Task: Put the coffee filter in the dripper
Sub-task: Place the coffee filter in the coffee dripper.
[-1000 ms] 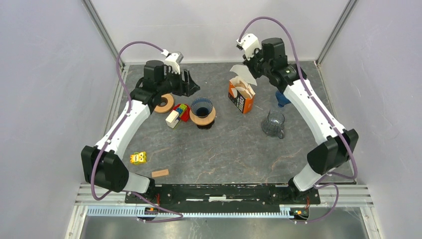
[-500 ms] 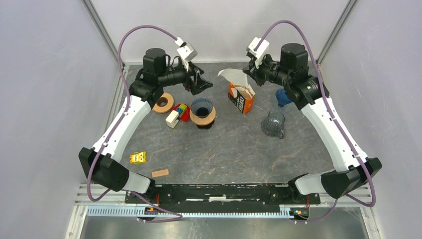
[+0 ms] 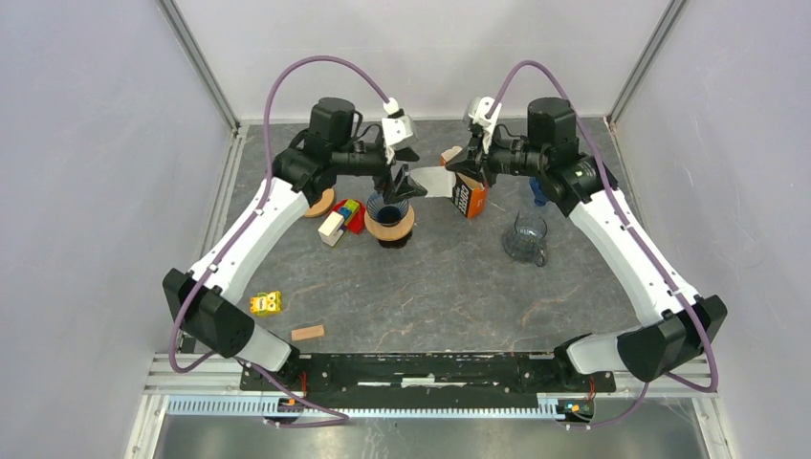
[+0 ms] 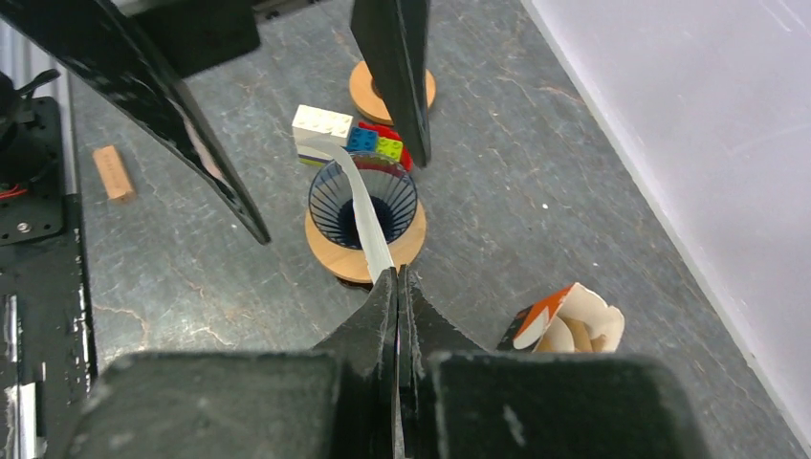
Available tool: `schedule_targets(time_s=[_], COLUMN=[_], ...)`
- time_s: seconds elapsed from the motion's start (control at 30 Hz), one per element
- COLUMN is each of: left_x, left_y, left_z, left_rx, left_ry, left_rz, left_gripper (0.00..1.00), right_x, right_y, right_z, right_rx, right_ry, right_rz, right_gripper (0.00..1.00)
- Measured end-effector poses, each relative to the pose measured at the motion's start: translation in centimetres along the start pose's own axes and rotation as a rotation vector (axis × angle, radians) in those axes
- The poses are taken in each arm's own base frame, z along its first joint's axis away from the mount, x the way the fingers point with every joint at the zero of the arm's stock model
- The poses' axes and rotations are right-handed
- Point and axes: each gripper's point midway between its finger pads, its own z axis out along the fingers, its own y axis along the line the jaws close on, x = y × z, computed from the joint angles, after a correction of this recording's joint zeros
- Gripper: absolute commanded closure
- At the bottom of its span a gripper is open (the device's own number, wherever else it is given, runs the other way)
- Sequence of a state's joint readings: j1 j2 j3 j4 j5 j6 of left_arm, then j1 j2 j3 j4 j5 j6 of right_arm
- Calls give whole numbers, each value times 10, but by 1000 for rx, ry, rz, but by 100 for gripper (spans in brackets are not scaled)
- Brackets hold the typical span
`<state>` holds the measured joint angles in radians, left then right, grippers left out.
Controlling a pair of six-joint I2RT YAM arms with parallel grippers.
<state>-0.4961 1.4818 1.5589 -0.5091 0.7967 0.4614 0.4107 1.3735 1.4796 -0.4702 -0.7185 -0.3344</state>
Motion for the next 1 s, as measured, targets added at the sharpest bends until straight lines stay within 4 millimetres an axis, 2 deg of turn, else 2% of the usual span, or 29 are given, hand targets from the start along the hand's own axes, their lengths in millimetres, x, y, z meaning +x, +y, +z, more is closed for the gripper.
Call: schedule_targets(time_s=[0.13,0.3,0.43,0.53,0.6,0.63,0.73,0.8,0.9,1.0], left_x=[14,19,30,41,46,47,46,41,28,18], left_y=[-3,-4,-7,-12,-16,-17,-21,-26,-32,-39], left_z=[10,12,14,16,17,17,14,9,1,-7], left_rx=[29,38,48,65,74,76,75,75,72,71], left_ry=[35,43,55,67,73,75,71,59,34,14], left_rz=[-3,1,-15,-37,-53,-57,-73,-86,-89,-83], left_gripper=[41,66,78,97,98,98,98,98,98,98], right_x=[4,9,13,14,12,12,13,18,29,36], right_y=[6,9,10,11,12,12,14,16,24,33], right_z=[3,4,6,6,6,6,8,8,8,5], right_rx=[-35,-48,-56,-58,-64,-67,-77,-86,-109,-133], right_ry=[-6,-5,0,-1,-7,-9,-12,-10,2,3], right_rz=[11,17,24,24,21,21,22,17,20,16], right_gripper=[100,100,100,100,100,94,65,41,27,20])
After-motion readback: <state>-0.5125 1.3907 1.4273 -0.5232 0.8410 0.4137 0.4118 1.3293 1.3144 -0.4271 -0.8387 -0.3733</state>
